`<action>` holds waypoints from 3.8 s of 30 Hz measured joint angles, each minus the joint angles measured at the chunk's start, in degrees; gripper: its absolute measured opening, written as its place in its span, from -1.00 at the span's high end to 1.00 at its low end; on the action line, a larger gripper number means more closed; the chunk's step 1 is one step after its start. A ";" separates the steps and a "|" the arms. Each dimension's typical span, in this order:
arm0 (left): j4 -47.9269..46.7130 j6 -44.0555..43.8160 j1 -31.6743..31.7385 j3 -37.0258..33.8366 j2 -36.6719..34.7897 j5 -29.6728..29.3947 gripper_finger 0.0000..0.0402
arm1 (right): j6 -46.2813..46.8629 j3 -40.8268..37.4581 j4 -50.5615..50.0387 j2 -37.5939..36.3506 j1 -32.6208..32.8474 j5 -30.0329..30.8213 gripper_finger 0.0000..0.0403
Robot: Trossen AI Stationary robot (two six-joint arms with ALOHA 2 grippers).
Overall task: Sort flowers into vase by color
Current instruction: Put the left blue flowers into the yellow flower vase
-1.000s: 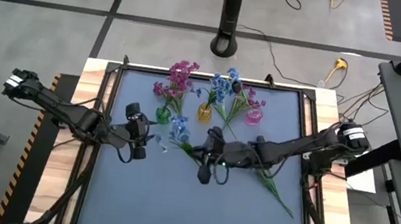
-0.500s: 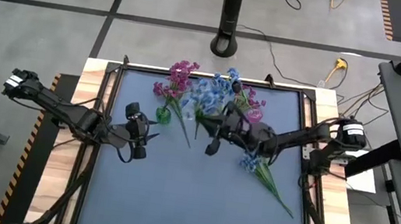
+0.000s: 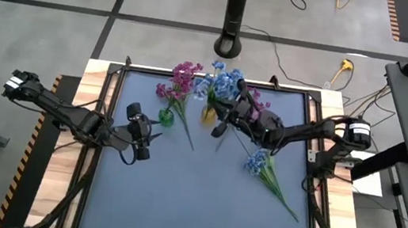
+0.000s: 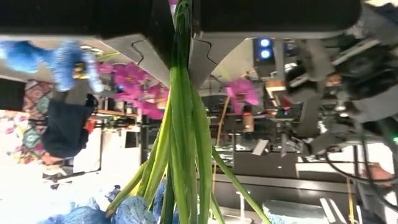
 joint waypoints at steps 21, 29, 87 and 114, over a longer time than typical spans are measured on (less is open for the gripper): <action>0.02 -4.87 0.00 0.00 0.01 -0.11 0.20 | -2.90 0.04 -0.38 0.00 -4.06 -1.22 0.91; 0.04 -8.56 0.00 0.00 -0.01 -0.09 0.20 | -1.81 0.02 -0.39 0.02 -4.20 -1.53 0.91; 0.13 -9.23 0.00 0.00 0.00 -1.64 0.20 | -1.11 1.46 -3.49 3.15 -5.95 -1.22 0.91; 0.13 -9.23 0.00 0.00 -0.01 -1.64 0.20 | -1.03 1.46 -6.01 3.11 -5.95 -0.98 0.58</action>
